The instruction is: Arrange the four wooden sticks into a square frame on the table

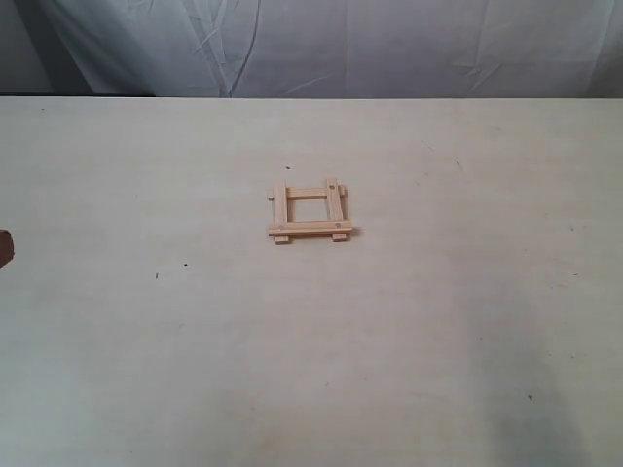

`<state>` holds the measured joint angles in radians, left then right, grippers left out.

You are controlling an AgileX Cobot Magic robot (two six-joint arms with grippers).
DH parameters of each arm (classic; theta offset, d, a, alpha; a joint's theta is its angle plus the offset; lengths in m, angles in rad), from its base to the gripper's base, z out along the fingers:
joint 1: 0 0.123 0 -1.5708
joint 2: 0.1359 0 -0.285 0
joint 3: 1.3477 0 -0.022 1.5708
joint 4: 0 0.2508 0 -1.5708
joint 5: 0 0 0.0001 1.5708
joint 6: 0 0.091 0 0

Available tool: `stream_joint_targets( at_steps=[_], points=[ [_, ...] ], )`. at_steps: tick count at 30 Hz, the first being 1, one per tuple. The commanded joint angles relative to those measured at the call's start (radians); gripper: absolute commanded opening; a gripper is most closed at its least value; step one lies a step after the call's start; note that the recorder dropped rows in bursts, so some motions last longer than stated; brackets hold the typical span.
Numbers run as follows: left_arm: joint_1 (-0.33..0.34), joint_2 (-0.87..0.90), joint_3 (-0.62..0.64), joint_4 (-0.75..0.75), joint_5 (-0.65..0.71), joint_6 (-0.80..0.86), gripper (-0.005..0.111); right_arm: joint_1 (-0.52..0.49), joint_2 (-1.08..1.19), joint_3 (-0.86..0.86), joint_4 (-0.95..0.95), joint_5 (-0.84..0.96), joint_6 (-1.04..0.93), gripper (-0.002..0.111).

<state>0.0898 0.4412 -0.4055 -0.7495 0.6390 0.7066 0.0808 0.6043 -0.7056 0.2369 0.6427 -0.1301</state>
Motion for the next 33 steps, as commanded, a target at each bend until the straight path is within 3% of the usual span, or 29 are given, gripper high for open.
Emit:
stream_joint_targets(
  at_steps=[1, 6, 16, 21, 33],
  points=[
    [-0.002, -0.006, 0.007, 0.000, -0.010, 0.003, 0.000, -0.121, -0.150, 0.012, -0.016, 0.015, -0.008, 0.000],
    [-0.002, -0.006, 0.007, 0.000, -0.010, 0.003, 0.000, -0.199, -0.327, 0.097, -0.019, 0.003, -0.008, 0.000],
    [-0.002, -0.006, 0.007, 0.000, -0.010, 0.003, 0.000, -0.200, -0.441, 0.305, -0.028, -0.093, 0.016, 0.000],
    [-0.002, -0.006, 0.007, 0.000, -0.010, 0.003, 0.000, -0.200, -0.501, 0.421, -0.154, -0.149, 0.143, 0.000],
    [-0.002, -0.006, 0.007, 0.002, -0.010, 0.003, 0.000, -0.148, -0.604, 0.619, -0.163, -0.204, 0.148, 0.000]
  ],
)
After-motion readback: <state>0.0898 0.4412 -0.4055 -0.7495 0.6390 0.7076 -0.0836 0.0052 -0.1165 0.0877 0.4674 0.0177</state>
